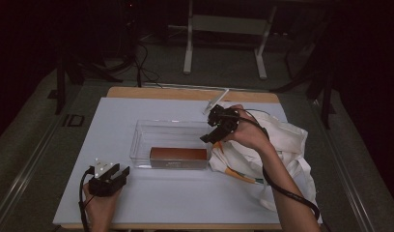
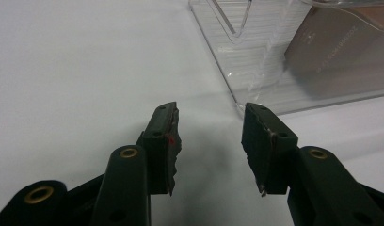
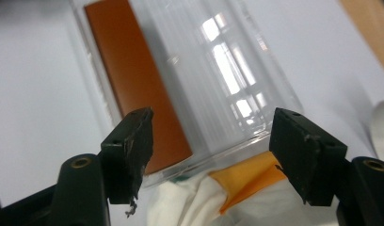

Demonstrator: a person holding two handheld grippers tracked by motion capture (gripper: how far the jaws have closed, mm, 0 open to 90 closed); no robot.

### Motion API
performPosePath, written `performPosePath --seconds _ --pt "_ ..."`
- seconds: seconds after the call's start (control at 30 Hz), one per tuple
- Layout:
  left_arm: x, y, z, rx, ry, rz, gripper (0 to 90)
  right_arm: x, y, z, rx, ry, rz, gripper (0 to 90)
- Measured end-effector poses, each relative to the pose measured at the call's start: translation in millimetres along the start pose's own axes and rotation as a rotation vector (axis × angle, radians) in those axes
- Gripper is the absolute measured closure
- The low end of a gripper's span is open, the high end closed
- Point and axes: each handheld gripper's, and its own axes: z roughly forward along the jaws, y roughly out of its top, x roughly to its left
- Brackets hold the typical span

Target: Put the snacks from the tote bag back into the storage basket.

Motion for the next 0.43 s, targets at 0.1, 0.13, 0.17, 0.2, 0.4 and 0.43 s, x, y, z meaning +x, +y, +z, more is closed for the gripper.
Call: performPosePath --seconds 0.1,0.13,0.17,0.2,0.4,0.43 --pt "-0.1 0.0 0.1 -0.001 -0.001 0.0 56.7 1.1 -5.2 -2.8 -0.038 -0.024 0.037 30.4" --pt "-0.1 0.0 0.0 -0.002 -0.001 0.0 56.7 1.4 -7.5 -3.8 -0.054 -0.03 0.05 30.4" --pt "-0.1 0.0 0.1 -0.001 -0.002 0.0 56.7 1.8 -10.2 -5.2 -0.068 -0.035 0.066 30.4" --pt "-0.1 0.0 0.1 0.001 -0.002 0.001 56.7 2.7 -13.1 -6.9 -0.084 -0.044 0.078 30.2" --pt "-0.3 0.1 0.1 0.003 0.0 0.004 56.6 7.1 -34.8 -18.0 -0.139 -0.105 0.119 29.2" --pt "-0.3 0.1 0.1 0.003 0.0 0.003 56.5 8.0 -47.1 -25.0 -0.16 -0.13 0.146 28.1"
